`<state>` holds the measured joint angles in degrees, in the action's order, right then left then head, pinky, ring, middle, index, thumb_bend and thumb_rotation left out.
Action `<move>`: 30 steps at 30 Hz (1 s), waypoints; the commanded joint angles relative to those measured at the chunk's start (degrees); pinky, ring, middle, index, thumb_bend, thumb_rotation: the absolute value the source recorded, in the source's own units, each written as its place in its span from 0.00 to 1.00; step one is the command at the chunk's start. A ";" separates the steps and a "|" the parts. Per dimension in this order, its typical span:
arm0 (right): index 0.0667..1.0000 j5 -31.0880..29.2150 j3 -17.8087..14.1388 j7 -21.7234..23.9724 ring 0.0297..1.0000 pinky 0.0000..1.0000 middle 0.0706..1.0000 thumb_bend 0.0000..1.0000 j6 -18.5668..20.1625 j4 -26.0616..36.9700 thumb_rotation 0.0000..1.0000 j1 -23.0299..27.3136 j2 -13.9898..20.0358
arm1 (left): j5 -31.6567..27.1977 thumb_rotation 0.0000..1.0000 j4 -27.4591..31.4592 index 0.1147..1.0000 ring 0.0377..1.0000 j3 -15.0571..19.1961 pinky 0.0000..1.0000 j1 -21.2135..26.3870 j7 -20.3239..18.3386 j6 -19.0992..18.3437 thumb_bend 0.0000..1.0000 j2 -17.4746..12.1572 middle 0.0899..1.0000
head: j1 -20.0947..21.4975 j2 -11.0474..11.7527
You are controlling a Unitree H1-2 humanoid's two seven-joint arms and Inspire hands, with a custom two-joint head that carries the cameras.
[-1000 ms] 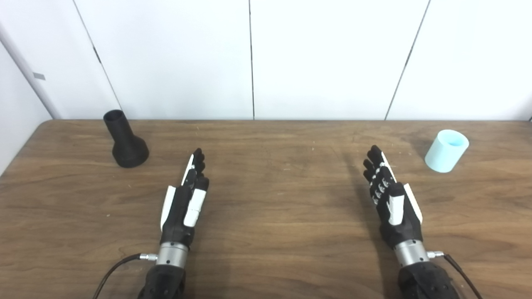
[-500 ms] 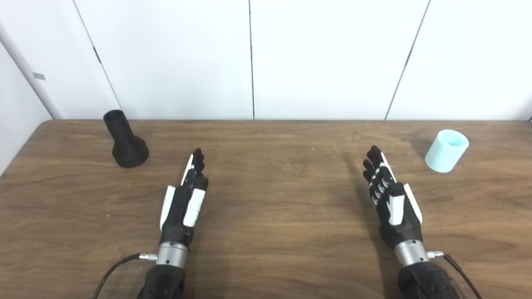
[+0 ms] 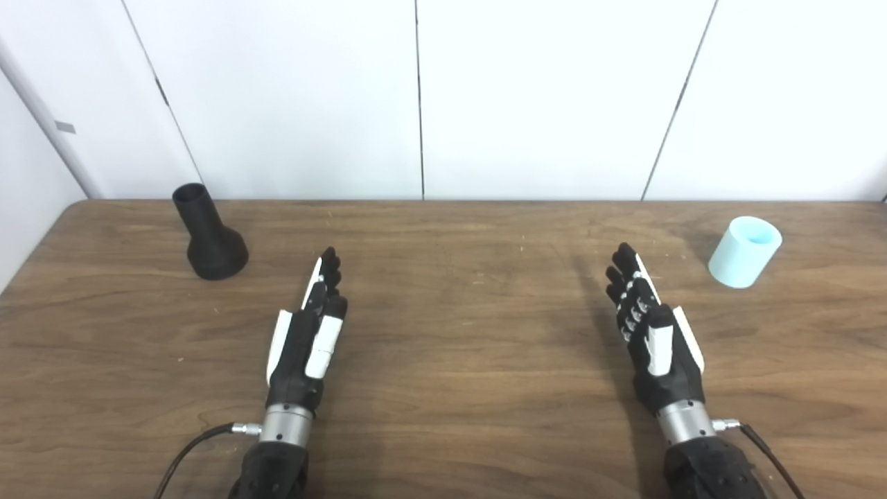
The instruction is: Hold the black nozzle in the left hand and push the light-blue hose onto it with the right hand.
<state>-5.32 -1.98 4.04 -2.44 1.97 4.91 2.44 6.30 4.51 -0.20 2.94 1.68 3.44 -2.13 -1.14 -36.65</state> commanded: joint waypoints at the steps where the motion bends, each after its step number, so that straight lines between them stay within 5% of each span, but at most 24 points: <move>1: 1.00 -0.15 -0.21 -0.21 1.00 1.00 1.00 0.82 -2.01 1.10 1.00 1.33 -0.06 | -0.25 0.99 1.00 1.00 1.00 0.17 1.00 1.30 0.17 1.25 0.98 -0.07 1.00 | -0.05 -0.06; 30: 1.00 0.16 -0.15 -0.69 1.00 1.00 1.00 0.82 -1.28 1.40 1.00 1.25 -0.11 | -0.65 0.99 0.94 1.00 1.00 0.45 1.00 1.39 0.24 0.83 0.98 0.21 1.00 | -0.25 0.07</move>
<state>-5.07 -1.99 3.55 -2.45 1.95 4.93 2.43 5.95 4.50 0.09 2.94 1.69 3.33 -1.97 -1.32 -36.56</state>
